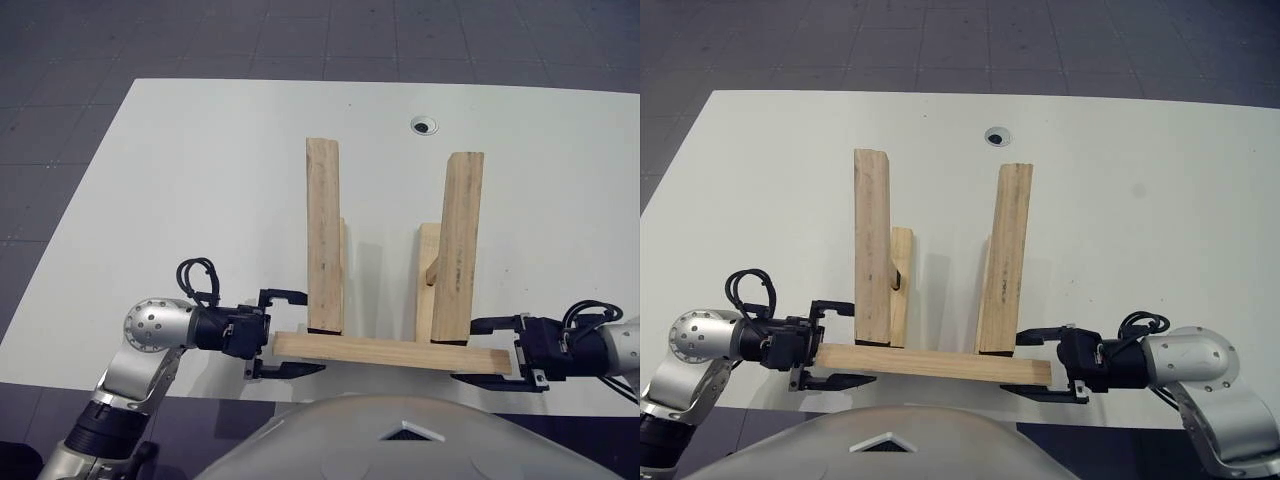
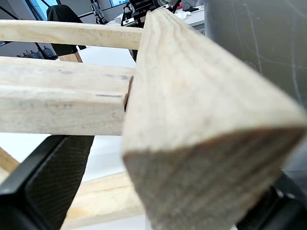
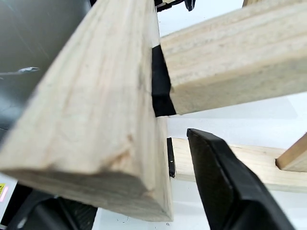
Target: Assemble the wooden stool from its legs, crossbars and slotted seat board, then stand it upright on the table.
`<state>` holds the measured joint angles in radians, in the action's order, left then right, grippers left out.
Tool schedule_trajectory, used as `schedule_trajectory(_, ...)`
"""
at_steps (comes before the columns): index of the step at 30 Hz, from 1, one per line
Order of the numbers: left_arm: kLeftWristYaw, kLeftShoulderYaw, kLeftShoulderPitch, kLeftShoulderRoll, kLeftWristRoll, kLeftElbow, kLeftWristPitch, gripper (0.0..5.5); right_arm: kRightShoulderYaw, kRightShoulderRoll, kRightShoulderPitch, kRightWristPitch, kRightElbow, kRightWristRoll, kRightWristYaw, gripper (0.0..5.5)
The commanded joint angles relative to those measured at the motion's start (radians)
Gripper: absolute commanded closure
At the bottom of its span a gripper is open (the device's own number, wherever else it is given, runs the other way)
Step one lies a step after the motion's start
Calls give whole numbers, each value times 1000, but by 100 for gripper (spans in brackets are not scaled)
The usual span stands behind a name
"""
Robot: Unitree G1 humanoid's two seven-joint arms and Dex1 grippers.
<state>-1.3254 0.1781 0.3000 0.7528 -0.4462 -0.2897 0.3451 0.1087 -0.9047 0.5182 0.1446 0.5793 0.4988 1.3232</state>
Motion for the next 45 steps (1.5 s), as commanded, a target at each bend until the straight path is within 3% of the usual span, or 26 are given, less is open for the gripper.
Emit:
schedule_trajectory(1,7,9,-17,11,31,-10,-13,203,-6,-9,-24,11,-1,6,-9,342)
schedule_trajectory(4,8,11,-22,21,42,-8,-39,255,-12,-10,-33,15,0,8,-10,396)
schedule_trajectory(14,37,8,-71,37,-5,-43,-285,410,-43,2,-62,20,15,20,-37,405)
schedule_trajectory(19,48,4,-95,32,-30,-46,-359,415,-49,1,-64,14,14,18,-43,412)
schedule_trajectory(29,109,-23,-197,54,-194,-106,-781,415,-28,-12,-99,133,110,-23,-201,413)
schedule_trajectory(33,110,-71,-225,34,-245,-152,-803,415,-11,-10,-149,178,130,-39,-255,413)
schedule_trajectory(39,150,-158,-183,53,-369,-342,-948,415,126,-53,-141,398,294,169,-278,413)
schedule_trajectory(45,178,-183,-174,126,-595,-376,-1238,415,150,-100,-150,649,282,478,-293,413)
